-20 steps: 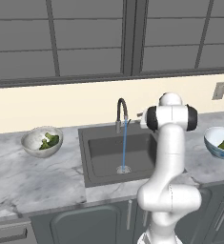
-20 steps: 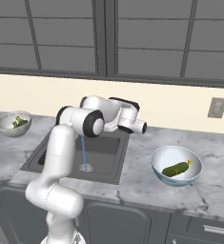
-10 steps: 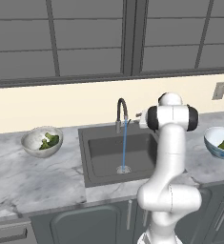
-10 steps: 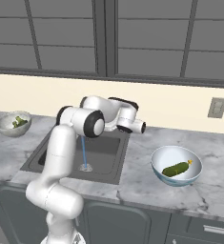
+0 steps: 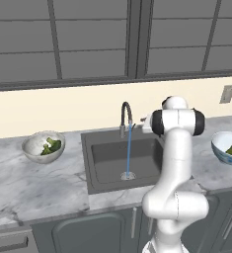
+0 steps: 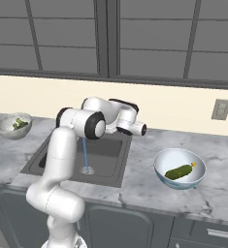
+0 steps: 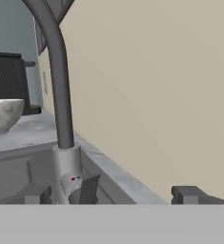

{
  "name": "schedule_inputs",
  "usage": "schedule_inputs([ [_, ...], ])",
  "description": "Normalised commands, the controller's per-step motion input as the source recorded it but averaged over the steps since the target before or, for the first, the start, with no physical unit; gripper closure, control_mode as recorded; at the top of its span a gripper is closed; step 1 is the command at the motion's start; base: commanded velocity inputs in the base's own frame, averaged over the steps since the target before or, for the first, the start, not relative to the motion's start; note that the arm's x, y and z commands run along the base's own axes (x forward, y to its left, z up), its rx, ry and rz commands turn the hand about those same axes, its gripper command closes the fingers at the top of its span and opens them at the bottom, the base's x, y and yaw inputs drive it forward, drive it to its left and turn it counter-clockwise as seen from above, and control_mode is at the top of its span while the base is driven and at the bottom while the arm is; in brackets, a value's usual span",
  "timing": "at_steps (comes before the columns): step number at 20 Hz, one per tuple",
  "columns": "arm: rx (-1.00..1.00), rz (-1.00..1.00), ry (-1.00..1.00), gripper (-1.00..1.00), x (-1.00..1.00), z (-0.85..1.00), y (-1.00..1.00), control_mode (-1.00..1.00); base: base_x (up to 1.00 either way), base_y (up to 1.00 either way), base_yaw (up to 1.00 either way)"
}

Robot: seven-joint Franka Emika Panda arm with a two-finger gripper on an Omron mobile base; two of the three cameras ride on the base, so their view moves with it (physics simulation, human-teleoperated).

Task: Pick the broccolis from the sink and place them in one bowl. Place the cucumber in the other bowl. Then turn off the sink faucet.

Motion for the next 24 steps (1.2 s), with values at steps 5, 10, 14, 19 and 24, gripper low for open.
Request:
schedule_inputs([
  [5,0.0,-0.06,0.0,-1.0,0.16,-0.07,0.07,-1.0,0.0,0.0,0.0],
  [10,0.0,-0.06,0.0,-1.0,0.2,-0.01,0.07,-1.0,0.0,0.0,0.0],
  [14,0.0,-0.04,0.0,-1.0,0.16,-0.06,0.0,-1.0,0.0,0.0,0.0],
  [19,0.0,-0.04,0.0,-1.0,0.08,-0.21,0.03,-1.0,0.0,0.0,0.0],
  [24,0.0,-0.01,0.02,-1.0,0.0,-0.27,0.27,-1.0,0.0,0.0,0.0],
])
